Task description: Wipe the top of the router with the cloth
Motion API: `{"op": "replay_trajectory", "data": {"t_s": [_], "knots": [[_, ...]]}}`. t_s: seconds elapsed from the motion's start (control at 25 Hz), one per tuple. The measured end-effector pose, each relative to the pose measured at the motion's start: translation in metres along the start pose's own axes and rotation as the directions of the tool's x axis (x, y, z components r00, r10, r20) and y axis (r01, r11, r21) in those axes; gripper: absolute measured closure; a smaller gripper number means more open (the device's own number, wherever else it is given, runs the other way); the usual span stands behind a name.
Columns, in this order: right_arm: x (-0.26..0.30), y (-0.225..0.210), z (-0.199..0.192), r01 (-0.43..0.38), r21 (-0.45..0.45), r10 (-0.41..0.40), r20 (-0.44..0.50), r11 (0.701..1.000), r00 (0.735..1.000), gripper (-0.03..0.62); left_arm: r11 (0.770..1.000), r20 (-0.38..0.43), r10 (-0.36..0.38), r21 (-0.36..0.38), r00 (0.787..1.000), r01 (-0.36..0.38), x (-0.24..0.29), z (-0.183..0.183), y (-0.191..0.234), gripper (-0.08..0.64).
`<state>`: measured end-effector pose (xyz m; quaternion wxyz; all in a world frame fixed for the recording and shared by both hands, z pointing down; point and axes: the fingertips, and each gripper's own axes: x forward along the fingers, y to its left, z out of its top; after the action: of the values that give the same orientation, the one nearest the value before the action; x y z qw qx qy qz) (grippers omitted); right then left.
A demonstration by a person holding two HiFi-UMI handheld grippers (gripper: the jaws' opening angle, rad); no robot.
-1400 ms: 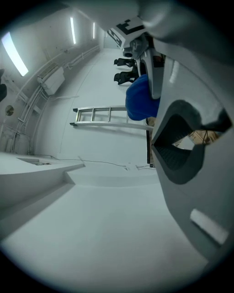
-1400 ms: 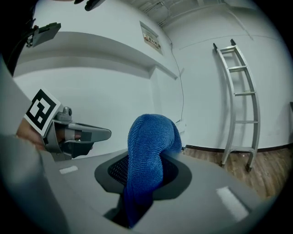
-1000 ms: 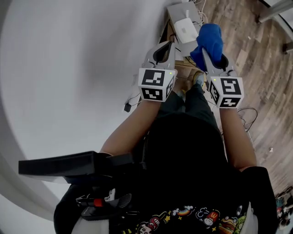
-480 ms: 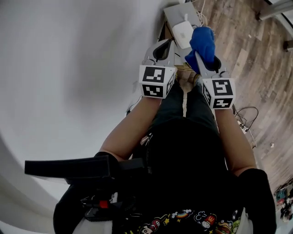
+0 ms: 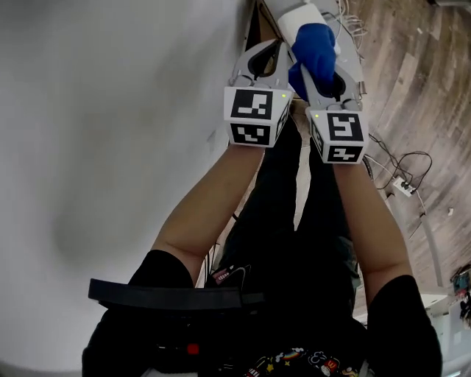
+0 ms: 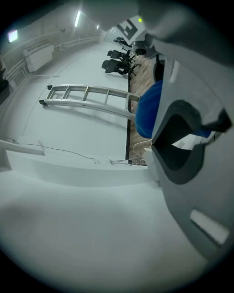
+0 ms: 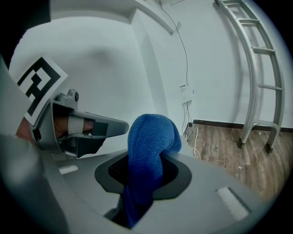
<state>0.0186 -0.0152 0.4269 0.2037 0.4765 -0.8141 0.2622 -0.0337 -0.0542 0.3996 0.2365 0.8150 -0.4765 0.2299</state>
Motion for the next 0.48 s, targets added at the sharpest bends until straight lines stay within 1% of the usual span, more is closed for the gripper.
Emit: {"op": "replay_trajectory", "data": {"t_s": [0.16,0.28,0.36,0.48], "knots": [[0.054,-0.012,-0.037,0.004,-0.020,-0.004,-0.008,1.000,1.000,0.468,1.000,0.000,0.007,-0.019,1.000,-0.007,0.038,-0.041,0.023,0.560],[0.080,-0.022,-0.066,0.010,-0.026,-0.011,-0.020,1.000,1.000,0.468,0.999,-0.001,0.023,-0.022,1.000,-0.023,0.060,-0.071,0.034,0.560],[0.092,-0.027,-0.082,0.011,-0.015,-0.012,-0.042,1.000,0.999,0.468,0.999,-0.024,0.030,-0.040,0.999,-0.031,0.073,-0.090,0.038,0.560],[0.117,-0.039,-0.093,0.026,-0.001,-0.026,-0.061,1.000,0.998,0.468,0.994,-0.034,0.049,-0.092,0.998,-0.052,0.090,-0.105,0.051,0.560]]}}
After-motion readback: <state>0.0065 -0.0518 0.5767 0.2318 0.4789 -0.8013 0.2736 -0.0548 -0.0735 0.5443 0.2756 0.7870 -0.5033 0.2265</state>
